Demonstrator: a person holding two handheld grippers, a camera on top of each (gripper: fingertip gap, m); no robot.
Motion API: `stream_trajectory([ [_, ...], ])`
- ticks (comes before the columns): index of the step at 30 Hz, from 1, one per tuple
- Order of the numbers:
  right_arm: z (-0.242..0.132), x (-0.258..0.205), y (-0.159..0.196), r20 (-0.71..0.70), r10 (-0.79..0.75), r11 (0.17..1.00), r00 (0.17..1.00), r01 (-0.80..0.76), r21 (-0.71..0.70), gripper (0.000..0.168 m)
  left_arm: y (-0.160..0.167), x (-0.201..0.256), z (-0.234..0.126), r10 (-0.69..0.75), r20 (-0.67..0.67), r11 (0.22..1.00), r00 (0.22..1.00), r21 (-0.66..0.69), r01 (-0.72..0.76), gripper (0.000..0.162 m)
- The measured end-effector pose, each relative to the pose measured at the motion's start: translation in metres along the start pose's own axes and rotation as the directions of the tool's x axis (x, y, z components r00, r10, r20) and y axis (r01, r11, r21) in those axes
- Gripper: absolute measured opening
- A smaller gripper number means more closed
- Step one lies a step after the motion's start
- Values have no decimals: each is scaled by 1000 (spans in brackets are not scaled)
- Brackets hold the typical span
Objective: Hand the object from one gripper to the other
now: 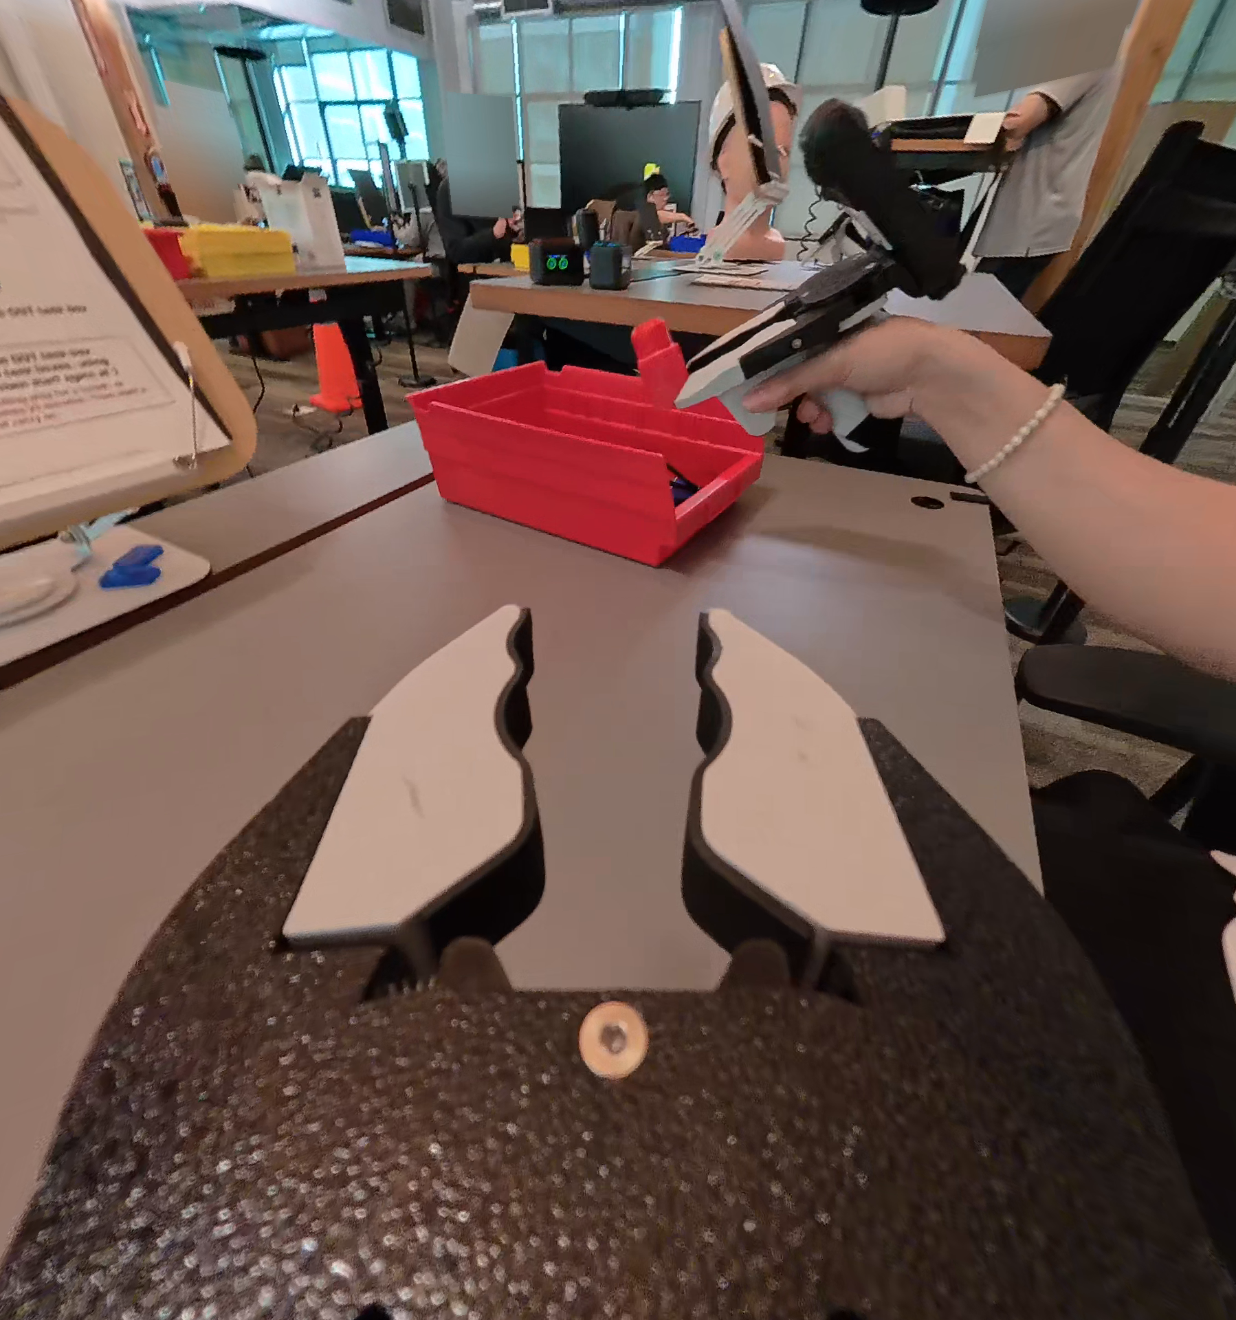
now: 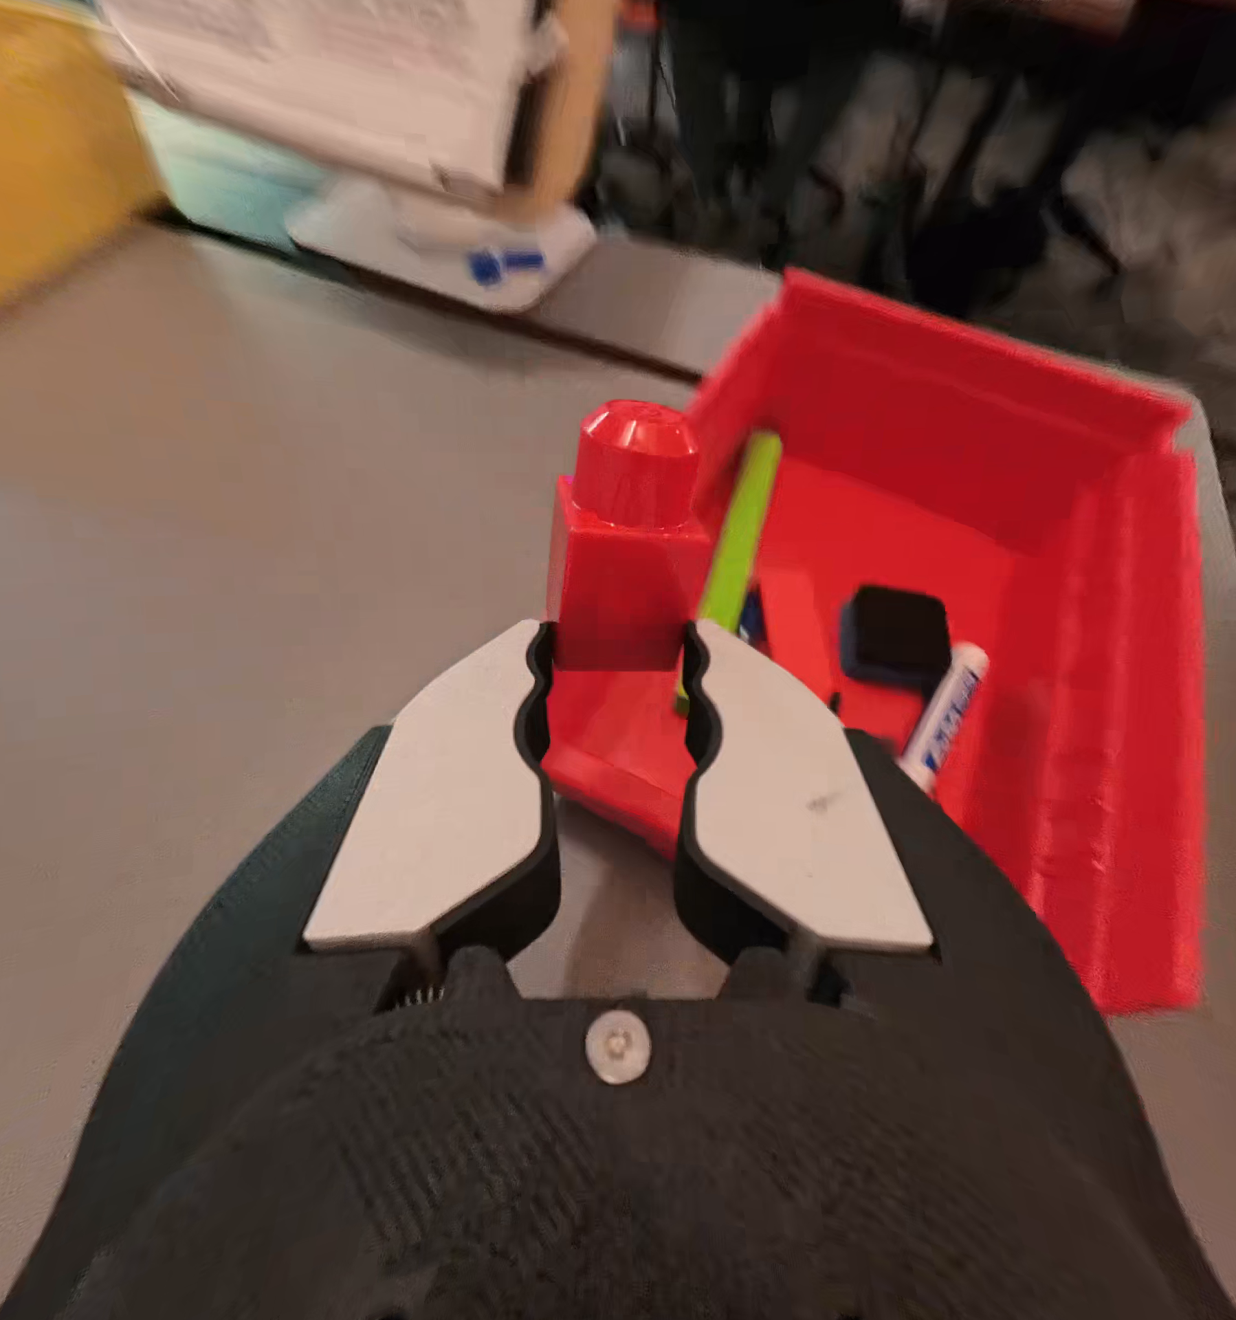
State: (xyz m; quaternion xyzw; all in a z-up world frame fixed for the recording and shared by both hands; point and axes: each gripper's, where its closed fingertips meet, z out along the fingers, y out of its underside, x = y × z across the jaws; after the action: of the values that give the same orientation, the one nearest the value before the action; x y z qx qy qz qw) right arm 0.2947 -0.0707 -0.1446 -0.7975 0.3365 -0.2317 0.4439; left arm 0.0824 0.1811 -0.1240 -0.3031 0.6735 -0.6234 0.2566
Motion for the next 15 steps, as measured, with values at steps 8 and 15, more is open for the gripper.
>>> stream_trajectory([
  [8, 43, 39, 60, 2, -102, 872, 995, 91, -482, 35, 21, -24, -8, -91, 88, 990, 992, -100, 100, 39],
  [15, 61, 32, 81, 15, -142, 825, 990, 127, -551, 43, 35, -42, -18, -182, 142, 970, 973, -136, 201, 38],
])
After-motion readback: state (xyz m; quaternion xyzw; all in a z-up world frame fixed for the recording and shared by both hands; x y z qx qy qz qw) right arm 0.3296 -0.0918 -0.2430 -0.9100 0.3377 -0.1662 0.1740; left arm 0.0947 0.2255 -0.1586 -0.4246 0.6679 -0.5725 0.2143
